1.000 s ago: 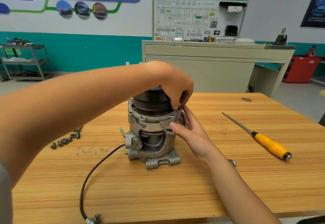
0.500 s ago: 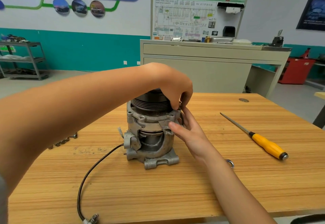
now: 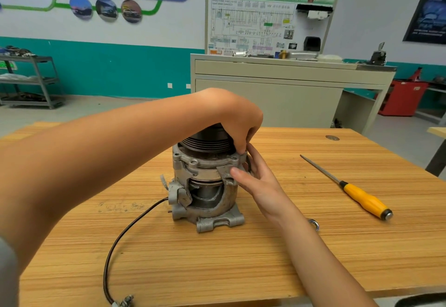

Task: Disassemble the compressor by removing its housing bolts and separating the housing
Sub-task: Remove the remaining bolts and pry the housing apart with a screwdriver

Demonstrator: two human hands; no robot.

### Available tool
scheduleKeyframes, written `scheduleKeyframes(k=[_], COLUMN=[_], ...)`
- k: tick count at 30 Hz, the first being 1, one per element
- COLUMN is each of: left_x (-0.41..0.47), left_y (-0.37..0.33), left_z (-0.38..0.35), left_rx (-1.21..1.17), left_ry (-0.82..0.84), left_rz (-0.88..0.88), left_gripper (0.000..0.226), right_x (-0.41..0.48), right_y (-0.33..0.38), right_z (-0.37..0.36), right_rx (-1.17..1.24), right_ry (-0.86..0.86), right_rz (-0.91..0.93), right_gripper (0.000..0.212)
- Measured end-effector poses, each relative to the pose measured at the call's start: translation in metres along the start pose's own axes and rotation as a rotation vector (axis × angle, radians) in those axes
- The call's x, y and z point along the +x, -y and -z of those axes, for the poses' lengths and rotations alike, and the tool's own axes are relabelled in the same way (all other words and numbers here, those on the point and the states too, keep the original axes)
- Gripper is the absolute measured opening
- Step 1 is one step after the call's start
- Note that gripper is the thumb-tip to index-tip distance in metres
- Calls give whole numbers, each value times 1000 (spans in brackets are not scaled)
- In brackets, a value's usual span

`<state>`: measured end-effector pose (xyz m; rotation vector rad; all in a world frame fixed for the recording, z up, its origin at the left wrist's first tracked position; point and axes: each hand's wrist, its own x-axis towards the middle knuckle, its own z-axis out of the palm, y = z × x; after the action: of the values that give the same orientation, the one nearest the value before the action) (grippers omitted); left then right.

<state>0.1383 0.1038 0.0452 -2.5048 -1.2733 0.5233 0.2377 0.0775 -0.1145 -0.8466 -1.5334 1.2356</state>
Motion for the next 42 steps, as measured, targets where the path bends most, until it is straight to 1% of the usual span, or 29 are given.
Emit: scheduleKeyframes(k=[3, 5, 8, 12, 15, 17, 21, 23, 25, 28, 31, 33, 36, 37, 39, 40, 41, 42], left_x=[1, 1, -1, -3, -3, -1, 1, -2, -3, -1, -1, 1, 1, 0, -1, -1, 0, 1], left_y=[2, 2, 1, 2, 2, -1, 0, 3, 4, 1, 1, 2, -1, -3, -4, -4, -4, -3], left_z=[2, 0, -4, -8, -10, -12, -11, -8, -6, -6, -11, -14, -14, -13, -12, -12, -12, -13], left_rx=[-27, -42, -6, 89, 120, 99, -3, -72, -93, -94, -96, -84, -35, -30, -41, -46, -46, -47], left_ry=[23, -5, -41, -73, -92, -117, -101, -88, -90, -116, -176, -176, -151, -151, -169, -180, -193, -204], left_rz=[-6, -7, -2, -8, -8, 8, 4, -38, -70, -54, -16, -21, -7, 1, 14, 20, 25, 27], left_gripper=[25, 22, 24, 27, 34, 40, 40, 32, 23, 20, 35, 35, 30, 31, 31, 30, 29, 28], right_x=[1, 1, 1, 0, 0, 0, 0, 0, -1, -1, -1, -1, 0, 1, 7, 9, 12, 13], right_y=[-1, -2, -3, -2, -1, 0, 0, 0, 0, 0, 0, -1, 4, 8, 15, 18, 20, 20], right_z=[1, 1, 0, 0, -1, -2, -1, 0, -1, 0, 0, -1, 4, 6, 11, 10, 8, 4], right_rx=[10, 9, 9, 19, 22, 21, -1, -5, -4, -9, -16, -21, -61, -65, 9, 29, 17, -18], right_ry=[0, 3, 7, 9, 9, 7, 5, 10, 6, 18, 27, 19, 43, 52, 40, 46, 52, 55], right_rz=[4, -1, 2, 6, 15, 24, 18, 21, 24, 20, 26, 19, 37, 60, 83, 88, 110, 140], right_gripper=[85, 90, 94, 87, 73, 69, 74, 79, 76, 76, 68, 66, 70, 76, 98, 100, 93, 81])
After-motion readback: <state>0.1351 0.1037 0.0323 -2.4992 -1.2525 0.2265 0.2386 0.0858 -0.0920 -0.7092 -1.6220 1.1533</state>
